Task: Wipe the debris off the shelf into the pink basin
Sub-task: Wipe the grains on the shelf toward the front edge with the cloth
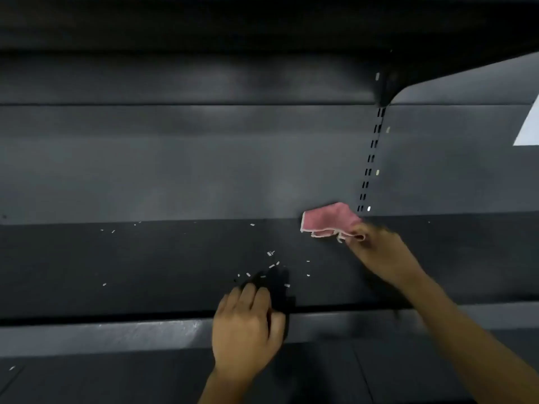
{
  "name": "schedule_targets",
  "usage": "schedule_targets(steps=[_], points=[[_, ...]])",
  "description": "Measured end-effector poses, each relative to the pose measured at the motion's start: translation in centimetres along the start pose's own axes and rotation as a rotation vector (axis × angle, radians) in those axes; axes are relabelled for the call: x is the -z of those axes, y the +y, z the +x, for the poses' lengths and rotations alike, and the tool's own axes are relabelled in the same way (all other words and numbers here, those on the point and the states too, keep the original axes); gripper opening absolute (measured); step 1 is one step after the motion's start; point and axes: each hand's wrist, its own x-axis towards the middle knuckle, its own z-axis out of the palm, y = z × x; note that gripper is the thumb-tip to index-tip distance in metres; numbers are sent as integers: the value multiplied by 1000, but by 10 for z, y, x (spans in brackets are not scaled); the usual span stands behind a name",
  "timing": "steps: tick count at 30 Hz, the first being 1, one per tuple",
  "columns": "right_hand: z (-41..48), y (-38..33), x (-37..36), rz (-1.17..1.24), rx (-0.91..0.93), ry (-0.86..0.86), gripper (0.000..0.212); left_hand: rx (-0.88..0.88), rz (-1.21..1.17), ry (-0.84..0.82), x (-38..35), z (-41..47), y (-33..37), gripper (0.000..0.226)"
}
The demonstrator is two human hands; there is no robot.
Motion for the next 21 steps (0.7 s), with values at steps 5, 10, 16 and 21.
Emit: schedule_targets(steps=[5, 10, 16, 21], points=[[80, -5, -19, -52, -22, -112, 29, 1, -37, 55, -4, -4, -3, 17], [98, -4, -63, -240, -230, -151, 52, 8, -4, 110, -8, -2, -4, 17], [97, 0, -28, 231, -217, -113, 9, -2, 21, 136, -11, -3, -5, 14], [79, 49, 1, -247, -140, 107, 14, -22, 46, 131, -13, -3, -6, 15]])
